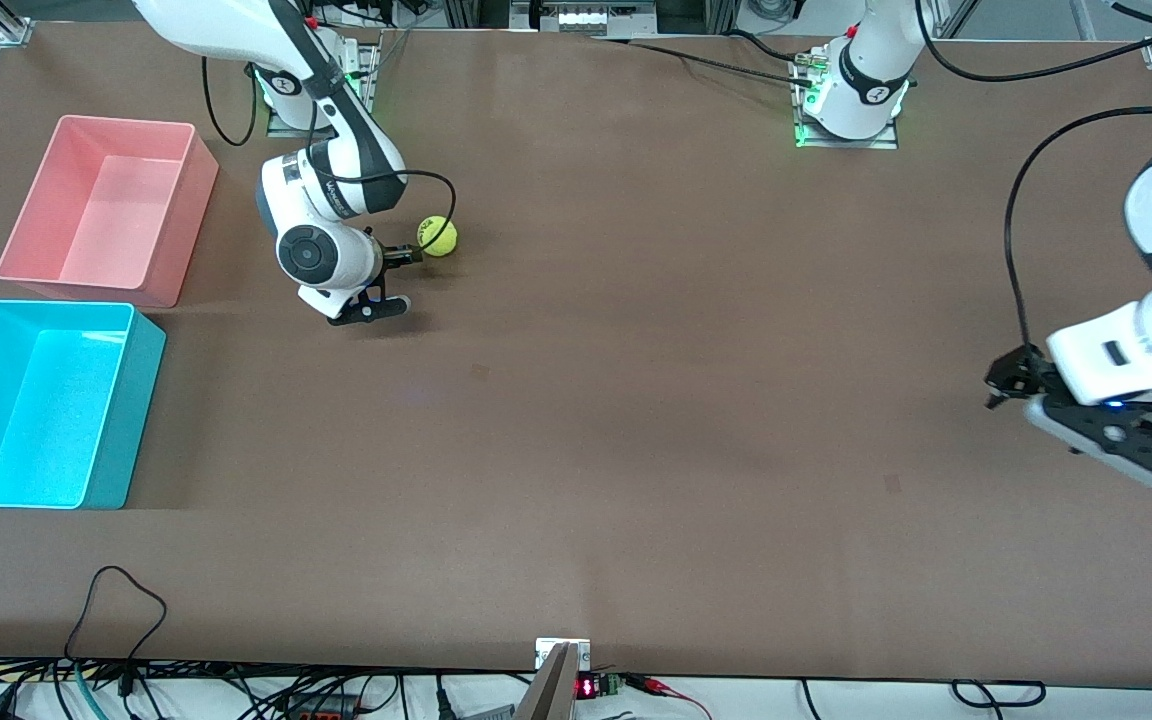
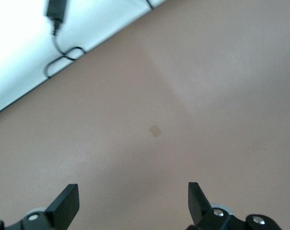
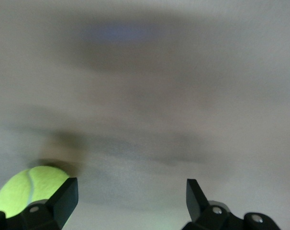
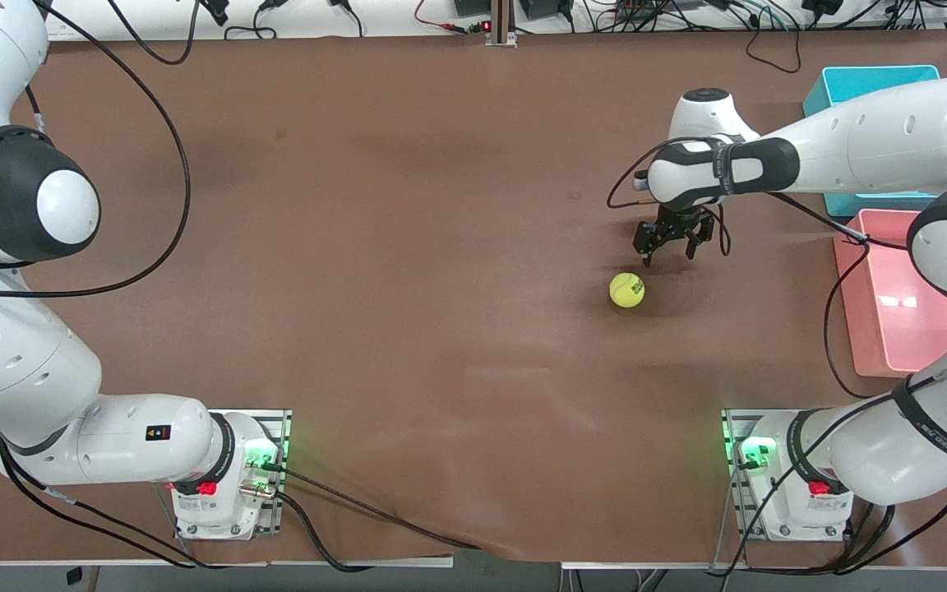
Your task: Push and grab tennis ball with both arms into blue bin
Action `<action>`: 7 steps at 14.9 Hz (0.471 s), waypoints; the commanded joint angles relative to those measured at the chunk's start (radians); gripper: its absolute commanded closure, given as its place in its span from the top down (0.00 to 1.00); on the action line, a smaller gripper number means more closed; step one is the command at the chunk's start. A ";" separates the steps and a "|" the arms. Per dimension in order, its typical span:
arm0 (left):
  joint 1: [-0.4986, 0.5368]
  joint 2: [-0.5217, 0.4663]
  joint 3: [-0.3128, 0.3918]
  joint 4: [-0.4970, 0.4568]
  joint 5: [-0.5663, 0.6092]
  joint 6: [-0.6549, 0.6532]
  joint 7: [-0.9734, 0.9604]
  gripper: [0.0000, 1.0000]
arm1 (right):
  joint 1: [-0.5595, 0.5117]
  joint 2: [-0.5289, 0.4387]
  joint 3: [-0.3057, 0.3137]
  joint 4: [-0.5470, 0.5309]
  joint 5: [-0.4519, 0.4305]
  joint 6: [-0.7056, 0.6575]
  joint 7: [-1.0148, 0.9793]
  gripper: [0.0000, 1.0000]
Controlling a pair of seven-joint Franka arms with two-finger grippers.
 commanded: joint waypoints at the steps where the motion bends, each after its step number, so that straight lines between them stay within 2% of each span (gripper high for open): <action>1: -0.021 -0.053 0.059 -0.013 -0.051 0.007 -0.161 1.00 | -0.002 -0.087 0.025 -0.010 0.018 -0.028 -0.018 1.00; 3: -0.028 -0.076 0.093 -0.018 -0.064 -0.013 -0.250 1.00 | -0.001 -0.129 0.070 -0.010 0.018 -0.056 -0.012 1.00; 5: -0.048 -0.099 0.128 -0.018 -0.065 -0.067 -0.367 1.00 | -0.001 -0.150 0.140 -0.013 0.018 -0.074 -0.012 1.00; 7: -0.059 -0.125 0.134 -0.019 -0.062 -0.133 -0.465 1.00 | 0.002 -0.159 0.185 -0.023 0.018 -0.075 -0.004 1.00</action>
